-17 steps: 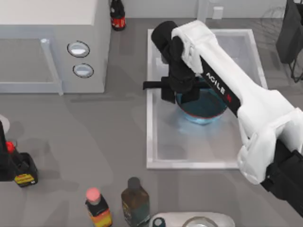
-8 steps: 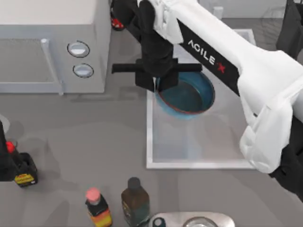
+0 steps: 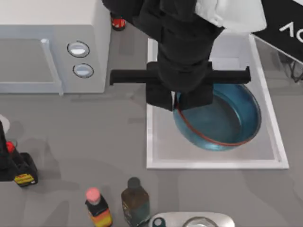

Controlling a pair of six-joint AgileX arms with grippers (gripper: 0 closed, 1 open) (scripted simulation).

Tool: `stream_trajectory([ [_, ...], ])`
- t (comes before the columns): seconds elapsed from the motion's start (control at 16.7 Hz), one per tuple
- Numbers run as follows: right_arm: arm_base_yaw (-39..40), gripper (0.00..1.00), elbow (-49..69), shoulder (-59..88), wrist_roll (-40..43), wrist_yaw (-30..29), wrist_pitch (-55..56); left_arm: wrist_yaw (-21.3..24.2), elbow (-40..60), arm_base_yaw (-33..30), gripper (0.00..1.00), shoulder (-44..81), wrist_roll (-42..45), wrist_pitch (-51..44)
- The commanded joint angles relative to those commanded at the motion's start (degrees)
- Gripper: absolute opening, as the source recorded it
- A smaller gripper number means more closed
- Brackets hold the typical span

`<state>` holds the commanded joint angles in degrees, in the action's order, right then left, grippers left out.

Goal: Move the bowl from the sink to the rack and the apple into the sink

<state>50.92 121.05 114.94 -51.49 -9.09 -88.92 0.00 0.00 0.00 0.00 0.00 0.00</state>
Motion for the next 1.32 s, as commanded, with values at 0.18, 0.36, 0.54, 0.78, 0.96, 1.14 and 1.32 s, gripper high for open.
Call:
stream_trajectory([
  [0.18,3.69,0.0,-9.48,-9.73,-3.64,-0.45,-0.8,0.0,0.0,0.0,1.0,0.0,0.0,0.0],
  [0.36,5.52,0.0,-13.57,-13.94,-5.46,-0.72,-1.12,0.0,0.0,0.0,1.0,0.0,0.0,0.0],
  [0.54,5.62,0.0,-13.78,-14.16,-5.56,-0.74,-1.14,0.0,0.0,0.0,1.0,0.0,0.0,0.0],
  [0.78,4.72,0.0,-14.12,-13.98,-5.13,-0.14,-0.48,0.0,0.0,0.0,1.0,0.0,0.0,0.0],
  [0.96,-0.27,0.0,-16.81,-14.42,-0.73,3.18,4.41,0.0,0.0,0.0,1.0,0.0,0.0,0.0],
  [1.14,-8.56,0.0,-20.78,-16.05,7.27,8.03,12.33,0.0,0.0,0.0,1.0,0.0,0.0,0.0],
  [1.32,-18.55,0.0,-25.11,-19.54,14.41,12.59,23.43,0.0,0.0,0.0,1.0,0.0,0.0,0.0],
])
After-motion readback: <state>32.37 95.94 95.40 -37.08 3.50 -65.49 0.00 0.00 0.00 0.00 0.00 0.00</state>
